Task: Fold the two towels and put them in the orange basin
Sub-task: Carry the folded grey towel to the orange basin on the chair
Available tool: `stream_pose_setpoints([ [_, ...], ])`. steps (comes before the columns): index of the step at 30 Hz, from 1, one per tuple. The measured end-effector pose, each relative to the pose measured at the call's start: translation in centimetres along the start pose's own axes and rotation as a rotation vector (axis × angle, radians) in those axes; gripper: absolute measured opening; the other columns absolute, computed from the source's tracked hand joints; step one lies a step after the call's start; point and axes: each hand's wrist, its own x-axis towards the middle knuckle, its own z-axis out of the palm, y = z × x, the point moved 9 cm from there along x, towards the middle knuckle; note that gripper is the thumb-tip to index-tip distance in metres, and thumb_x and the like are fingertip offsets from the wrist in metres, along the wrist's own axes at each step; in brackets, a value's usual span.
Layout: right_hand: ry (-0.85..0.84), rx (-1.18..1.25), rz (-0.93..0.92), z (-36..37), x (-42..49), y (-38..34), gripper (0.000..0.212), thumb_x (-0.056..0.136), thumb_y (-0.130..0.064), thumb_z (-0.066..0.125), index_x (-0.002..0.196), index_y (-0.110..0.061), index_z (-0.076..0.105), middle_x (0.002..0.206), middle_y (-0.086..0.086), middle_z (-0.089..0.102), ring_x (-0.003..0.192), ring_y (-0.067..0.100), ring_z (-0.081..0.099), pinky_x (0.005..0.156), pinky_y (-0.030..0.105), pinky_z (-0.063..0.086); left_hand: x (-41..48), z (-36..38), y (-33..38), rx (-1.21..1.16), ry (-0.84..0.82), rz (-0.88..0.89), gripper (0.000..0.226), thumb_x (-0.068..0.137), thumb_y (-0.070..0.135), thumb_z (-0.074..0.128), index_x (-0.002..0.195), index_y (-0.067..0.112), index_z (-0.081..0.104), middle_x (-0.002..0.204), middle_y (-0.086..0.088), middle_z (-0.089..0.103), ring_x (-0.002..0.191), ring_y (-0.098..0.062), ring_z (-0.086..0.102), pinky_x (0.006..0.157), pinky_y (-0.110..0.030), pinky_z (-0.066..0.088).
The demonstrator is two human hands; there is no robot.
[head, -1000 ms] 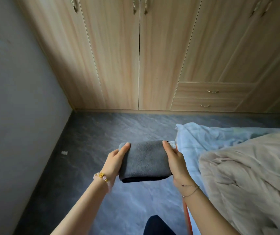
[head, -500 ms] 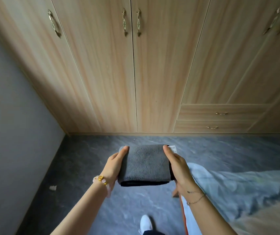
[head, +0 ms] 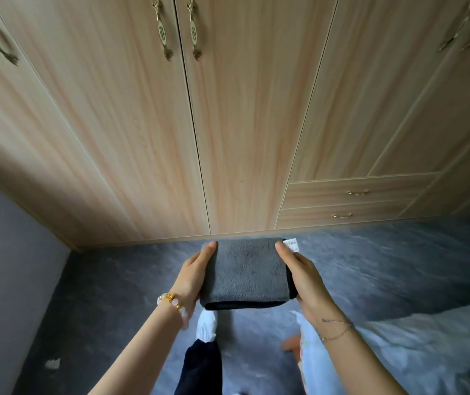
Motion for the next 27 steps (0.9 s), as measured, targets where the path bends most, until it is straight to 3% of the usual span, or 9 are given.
stream_pose_setpoints([
  [3, 0.060, 0.025, -0.007, -0.5, 3.5, -1.5, 0.040, 0.084, -0.049, 0.061, 0.097, -0.013, 0.072, 0.099, 0.001, 0.074, 0.096, 0.017, 0.069, 0.096, 0.045, 0.050, 4.2, 1.7, 2.6, 0.035, -0.051, -0.004, 0.036, 0.090, 0.043, 0.051, 0.099, 0.009, 0.060, 0.085, -0.005, 0.065, 0.073, -0.017, 0.061, 0.058, -0.025, 0.047],
  [5, 0.106, 0.048, -0.006, -0.9, 5.9, -2.6, 0.041, 0.085, -0.050, 0.060, 0.099, -0.013, 0.071, 0.099, 0.001, 0.074, 0.095, 0.016, 0.069, 0.093, 0.044, 0.052, 7.3, 3.1, 4.6, 0.066, -0.093, -0.002, 0.038, 0.089, 0.044, 0.052, 0.102, 0.010, 0.059, 0.094, -0.009, 0.065, 0.080, -0.019, 0.061, 0.065, -0.028, 0.048],
  [10, 0.244, 0.151, -0.037, -2.1, 11.2, -6.6, 0.035, 0.088, -0.046, 0.057, 0.100, -0.015, 0.070, 0.097, -0.001, 0.074, 0.090, 0.013, 0.070, 0.076, 0.029, 0.055, 14.6, 7.0, 10.1, 0.167, -0.187, 0.017, 0.046, 0.088, 0.048, 0.053, 0.111, 0.008, 0.057, 0.096, -0.010, 0.064, 0.083, -0.022, 0.062, 0.066, -0.031, 0.049],
  [13, 0.366, 0.190, -0.038, -3.6, 13.6, -8.7, 0.034, 0.088, -0.046, 0.058, 0.098, -0.015, 0.068, 0.095, 0.000, 0.073, 0.087, 0.012, 0.069, 0.063, 0.024, 0.051, 17.9, 10.3, 12.8, 0.237, -0.300, 0.018, 0.041, 0.089, 0.049, 0.051, 0.108, 0.013, 0.061, 0.100, -0.010, 0.068, 0.090, -0.025, 0.065, 0.073, -0.033, 0.052],
  [15, 0.454, 0.214, -0.026, -5.1, 14.9, -9.6, 0.030, 0.088, -0.044, 0.059, 0.093, -0.016, 0.066, 0.095, 0.001, 0.071, 0.086, 0.013, 0.067, 0.063, 0.024, 0.050, 19.7, 13.0, 14.5, 0.276, -0.360, 0.033, 0.037, 0.091, 0.047, 0.049, 0.104, 0.016, 0.063, 0.096, -0.007, 0.069, 0.087, -0.021, 0.065, 0.069, -0.029, 0.051],
  [20, 0.642, 0.233, -0.050, -10.7, 15.9, -11.0, 0.022, 0.091, -0.043, 0.054, 0.079, -0.026, 0.056, 0.087, -0.001, 0.064, 0.073, 0.006, 0.058, 0.059, 0.016, 0.046, 22.3, 21.4, 15.0, 0.378, -0.562, -0.010, 0.042, 0.092, 0.049, 0.044, 0.110, 0.016, 0.063, 0.103, -0.005, 0.069, 0.094, -0.020, 0.064, 0.071, -0.026, 0.049],
  [23, 0.768, 0.217, -0.057, -15.4, 15.7, -11.5, 0.027, 0.092, -0.041, 0.053, 0.079, -0.019, 0.060, 0.078, 0.000, 0.064, 0.071, 0.008, 0.060, 0.048, 0.006, 0.043, 22.8, 26.8, 14.0, 0.422, -0.653, -0.070, 0.044, 0.091, 0.051, 0.044, 0.110, 0.016, 0.064, 0.104, -0.006, 0.069, 0.097, -0.022, 0.063, 0.078, -0.029, 0.049],
  [27, 0.844, 0.325, -0.038, -21.1, 16.2, -10.9, 0.034, 0.089, -0.042, 0.057, 0.093, -0.010, 0.065, 0.089, 0.001, 0.069, 0.080, 0.011, 0.064, 0.067, 0.022, 0.050, 23.5, 34.1, 13.1, 0.495, -0.727, -0.097, 0.044, 0.090, 0.054, 0.046, 0.109, 0.019, 0.064, 0.107, -0.005, 0.068, 0.101, -0.023, 0.062, 0.093, -0.035, 0.047],
])
